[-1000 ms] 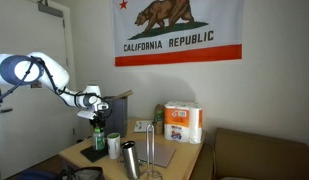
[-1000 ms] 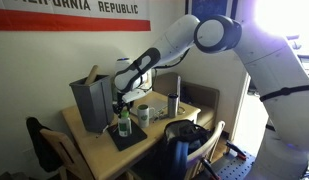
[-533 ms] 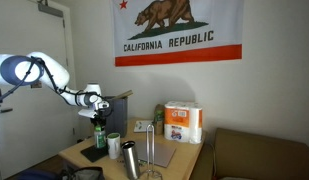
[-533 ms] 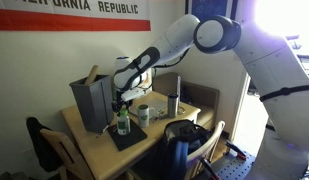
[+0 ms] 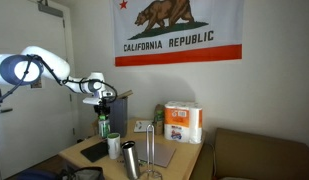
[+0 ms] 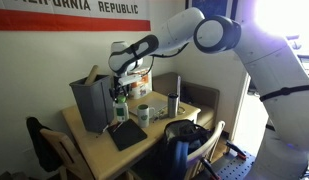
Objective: Put the green lid on the bottle and then throw the bottle in the bin
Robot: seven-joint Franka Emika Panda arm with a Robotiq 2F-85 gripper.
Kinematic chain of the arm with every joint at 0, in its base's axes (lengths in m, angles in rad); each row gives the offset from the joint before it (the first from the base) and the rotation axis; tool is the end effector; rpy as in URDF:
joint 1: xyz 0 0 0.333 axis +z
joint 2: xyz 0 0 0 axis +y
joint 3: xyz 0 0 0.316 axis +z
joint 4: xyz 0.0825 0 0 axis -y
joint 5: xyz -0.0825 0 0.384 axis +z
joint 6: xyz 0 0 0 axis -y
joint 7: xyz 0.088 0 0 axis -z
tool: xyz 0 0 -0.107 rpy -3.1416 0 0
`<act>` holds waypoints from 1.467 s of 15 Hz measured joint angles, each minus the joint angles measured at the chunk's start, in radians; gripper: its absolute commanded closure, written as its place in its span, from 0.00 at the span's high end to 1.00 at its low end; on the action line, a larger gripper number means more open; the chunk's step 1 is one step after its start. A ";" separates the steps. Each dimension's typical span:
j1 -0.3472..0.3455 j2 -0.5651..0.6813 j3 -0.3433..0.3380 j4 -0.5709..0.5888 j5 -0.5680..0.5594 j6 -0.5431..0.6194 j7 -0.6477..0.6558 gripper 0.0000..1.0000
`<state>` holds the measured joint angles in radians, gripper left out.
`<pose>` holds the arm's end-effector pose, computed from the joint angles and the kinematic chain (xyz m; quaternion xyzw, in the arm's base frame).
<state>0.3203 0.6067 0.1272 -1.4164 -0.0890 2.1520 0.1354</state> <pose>0.6677 0.2960 0.3597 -0.9843 -0.1632 -0.0651 0.0160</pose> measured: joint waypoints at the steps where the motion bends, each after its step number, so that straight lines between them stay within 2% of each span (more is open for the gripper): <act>1: -0.002 -0.002 -0.005 0.047 -0.012 -0.052 -0.012 0.40; 5: -0.001 -0.009 -0.025 0.256 -0.075 -0.212 -0.038 0.40; 12: 0.050 0.032 -0.031 0.584 -0.186 -0.280 -0.036 0.40; 17: 0.091 0.108 -0.054 0.769 -0.202 -0.264 -0.030 0.40; 22: 0.094 0.193 -0.054 0.836 -0.202 -0.124 0.003 0.40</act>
<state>0.4146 0.7998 0.0729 -0.5802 -0.2912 2.0275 0.1381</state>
